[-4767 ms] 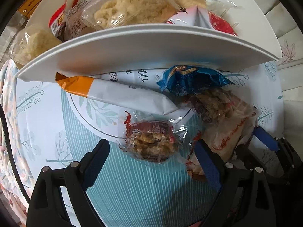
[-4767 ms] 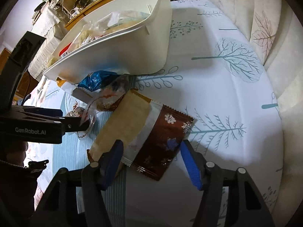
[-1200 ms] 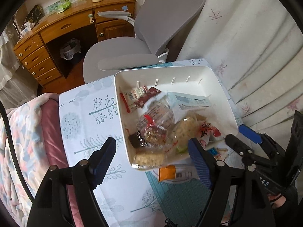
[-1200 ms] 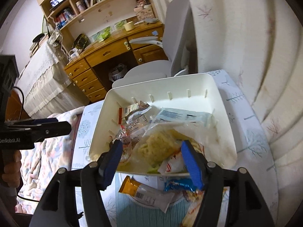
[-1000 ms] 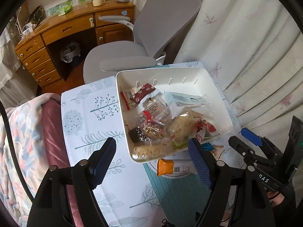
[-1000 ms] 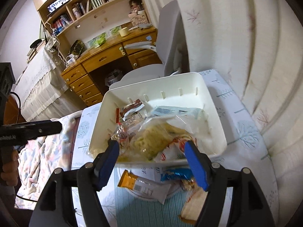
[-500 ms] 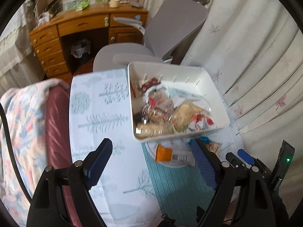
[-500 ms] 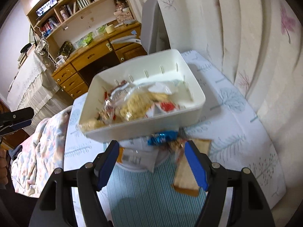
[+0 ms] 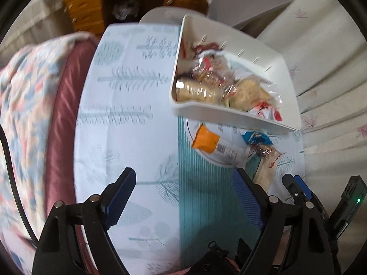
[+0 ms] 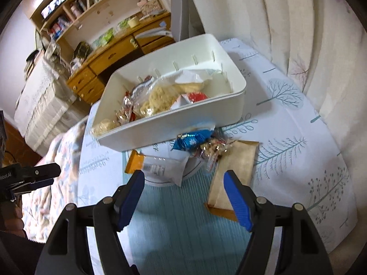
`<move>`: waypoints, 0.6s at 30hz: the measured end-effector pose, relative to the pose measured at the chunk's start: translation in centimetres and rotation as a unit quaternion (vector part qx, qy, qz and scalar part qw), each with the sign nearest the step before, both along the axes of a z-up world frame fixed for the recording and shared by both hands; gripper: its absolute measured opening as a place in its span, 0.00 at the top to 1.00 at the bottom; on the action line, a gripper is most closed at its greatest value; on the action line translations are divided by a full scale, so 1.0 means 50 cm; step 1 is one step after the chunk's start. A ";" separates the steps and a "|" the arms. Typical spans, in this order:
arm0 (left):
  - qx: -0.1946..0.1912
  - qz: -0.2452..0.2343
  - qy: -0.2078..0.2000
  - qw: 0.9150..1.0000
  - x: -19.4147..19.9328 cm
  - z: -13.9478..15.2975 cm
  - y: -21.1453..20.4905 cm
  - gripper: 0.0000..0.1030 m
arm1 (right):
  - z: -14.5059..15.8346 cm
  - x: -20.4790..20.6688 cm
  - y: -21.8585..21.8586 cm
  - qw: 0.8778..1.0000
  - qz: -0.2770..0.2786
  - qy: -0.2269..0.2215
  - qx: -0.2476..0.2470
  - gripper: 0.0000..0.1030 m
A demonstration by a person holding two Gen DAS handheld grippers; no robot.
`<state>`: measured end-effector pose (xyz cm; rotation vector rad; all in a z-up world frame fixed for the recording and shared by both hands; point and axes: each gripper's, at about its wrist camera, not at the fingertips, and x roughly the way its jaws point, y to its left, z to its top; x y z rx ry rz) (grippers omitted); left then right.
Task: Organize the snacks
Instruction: 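Withdraw both tools from the tray toward the remaining snacks, then reach left tool to orange-white bar while right tool reaches blue packet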
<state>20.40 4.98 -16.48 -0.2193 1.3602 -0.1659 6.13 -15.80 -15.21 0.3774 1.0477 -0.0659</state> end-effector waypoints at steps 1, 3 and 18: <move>-0.003 0.008 0.007 1.000 -0.002 -0.009 -0.003 0.17 | -0.002 0.004 -0.002 1.000 0.009 0.002 -0.003 0.30; -0.005 0.029 0.026 0.999 -0.007 -0.029 -0.014 0.17 | -0.007 0.012 -0.008 1.000 0.029 0.005 -0.007 0.30; -0.023 0.146 0.093 0.985 -0.010 -0.142 -0.113 0.16 | -0.043 0.078 -0.048 0.987 0.156 -0.001 -0.039 0.30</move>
